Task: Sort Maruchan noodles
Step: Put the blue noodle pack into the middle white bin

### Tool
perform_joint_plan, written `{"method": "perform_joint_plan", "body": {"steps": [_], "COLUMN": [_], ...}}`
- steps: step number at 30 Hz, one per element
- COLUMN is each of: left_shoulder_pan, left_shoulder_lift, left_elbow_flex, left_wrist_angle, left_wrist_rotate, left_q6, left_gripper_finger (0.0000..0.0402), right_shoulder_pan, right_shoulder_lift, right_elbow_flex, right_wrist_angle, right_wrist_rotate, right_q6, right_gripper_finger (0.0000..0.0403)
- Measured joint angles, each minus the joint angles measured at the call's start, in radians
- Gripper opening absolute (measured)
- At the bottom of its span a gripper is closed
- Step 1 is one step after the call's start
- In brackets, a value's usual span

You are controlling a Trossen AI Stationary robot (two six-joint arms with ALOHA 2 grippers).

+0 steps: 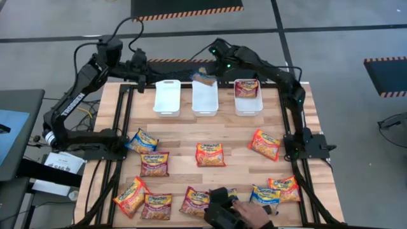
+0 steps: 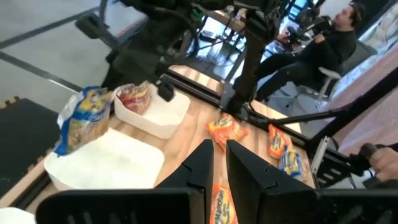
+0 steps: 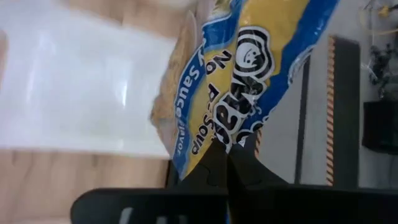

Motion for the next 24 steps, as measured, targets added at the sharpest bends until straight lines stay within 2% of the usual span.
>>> {"method": "perform_joint_plan", "body": {"steps": [5, 18, 21, 24], "left_shoulder_pan": [-0.007, -0.011, -0.011, -0.011], "left_shoulder_lift": [-0.003, -0.002, -0.002, -0.002], "left_elbow_flex": [0.000, 0.000, 0.000, 0.000], "left_wrist_angle": [-0.019, -0.022, -0.023, -0.023], "left_wrist_rotate": [-0.001, 0.001, 0.002, 0.002], "left_q6": [0.000, 0.002, 0.012, 0.016], "left_gripper_finger": [0.0029, 0.0029, 0.0029, 0.0029], "right_shoulder_pan": [0.017, 0.077, 0.084, 0.085], "right_shoulder_lift": [0.051, 0.067, 0.099, 0.134], "right_elbow_flex": [0.000, 0.001, -0.001, 0.000], "right_wrist_angle": [-0.004, 0.021, -0.006, -0.012], "right_wrist_rotate": [0.122, 0.162, 0.184, 0.257], "right_q6": [-0.074, -0.212, -0.234, -0.249], "right_gripper_finger": [0.0005, 0.0006, 0.0006, 0.0007]}}
